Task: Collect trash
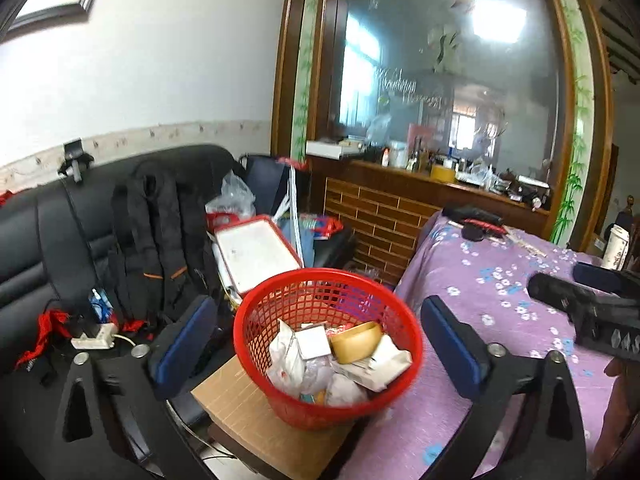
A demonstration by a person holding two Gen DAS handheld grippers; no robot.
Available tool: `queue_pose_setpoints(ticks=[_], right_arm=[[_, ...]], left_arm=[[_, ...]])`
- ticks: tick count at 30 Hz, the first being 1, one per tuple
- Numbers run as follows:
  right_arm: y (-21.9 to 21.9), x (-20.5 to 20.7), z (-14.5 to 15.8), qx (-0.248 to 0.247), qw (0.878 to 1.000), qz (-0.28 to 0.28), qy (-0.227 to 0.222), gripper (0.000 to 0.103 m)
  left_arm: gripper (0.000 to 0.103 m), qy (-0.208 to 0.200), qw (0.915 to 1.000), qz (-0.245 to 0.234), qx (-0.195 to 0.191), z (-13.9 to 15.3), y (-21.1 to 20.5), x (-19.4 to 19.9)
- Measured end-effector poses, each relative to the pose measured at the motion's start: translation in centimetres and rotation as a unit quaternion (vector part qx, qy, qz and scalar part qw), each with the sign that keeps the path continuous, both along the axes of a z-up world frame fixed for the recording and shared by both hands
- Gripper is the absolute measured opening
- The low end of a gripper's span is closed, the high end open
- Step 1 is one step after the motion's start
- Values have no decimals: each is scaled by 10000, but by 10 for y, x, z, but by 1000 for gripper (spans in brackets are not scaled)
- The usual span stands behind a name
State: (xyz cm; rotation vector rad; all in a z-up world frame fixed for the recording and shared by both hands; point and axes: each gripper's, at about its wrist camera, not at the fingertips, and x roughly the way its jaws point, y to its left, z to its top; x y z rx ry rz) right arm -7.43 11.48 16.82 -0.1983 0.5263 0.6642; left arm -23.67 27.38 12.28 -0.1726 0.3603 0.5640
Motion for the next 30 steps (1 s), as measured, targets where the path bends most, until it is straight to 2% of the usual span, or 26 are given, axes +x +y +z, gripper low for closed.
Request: queue_pose_setpoints(ticks=[2,5,10,13,16,20,22,25,30], right_arm=[[-18,-20,1,-108,9992,-196,-316,101],[-45,-45,-1,-116,9973,-463,-558,103],[-78,-65,-14,-51,9965,-699,-464,103],[-92,-74,-21,-36,9955,-855,-401,103],[-106,-84,-21,106,9948,-973,-283,103],[-122,-103,-16,228,9922,-1176,-343,103],[-126,-110,-15,264,9909,-1271,-367,103],[-129,-114,-16,235,9906,-1310,-323,103],[-125,-114,-19,122,9913,-1258,-353,103]], left_arm=[[103,86,9998,110,141,3,-15,-10],[103,307,9984,344,324,1,-32,-19],[103,771,9941,548,529,-15,-51,-27],[103,752,9931,595,669,-23,-64,-39],[103,647,9902,910,840,-26,-75,-52],[103,745,9922,711,698,-31,-76,-61],[103,769,9945,404,586,-34,-74,-64],[103,602,9973,196,360,-37,-74,-70],[103,628,9958,215,624,-38,-82,-65]])
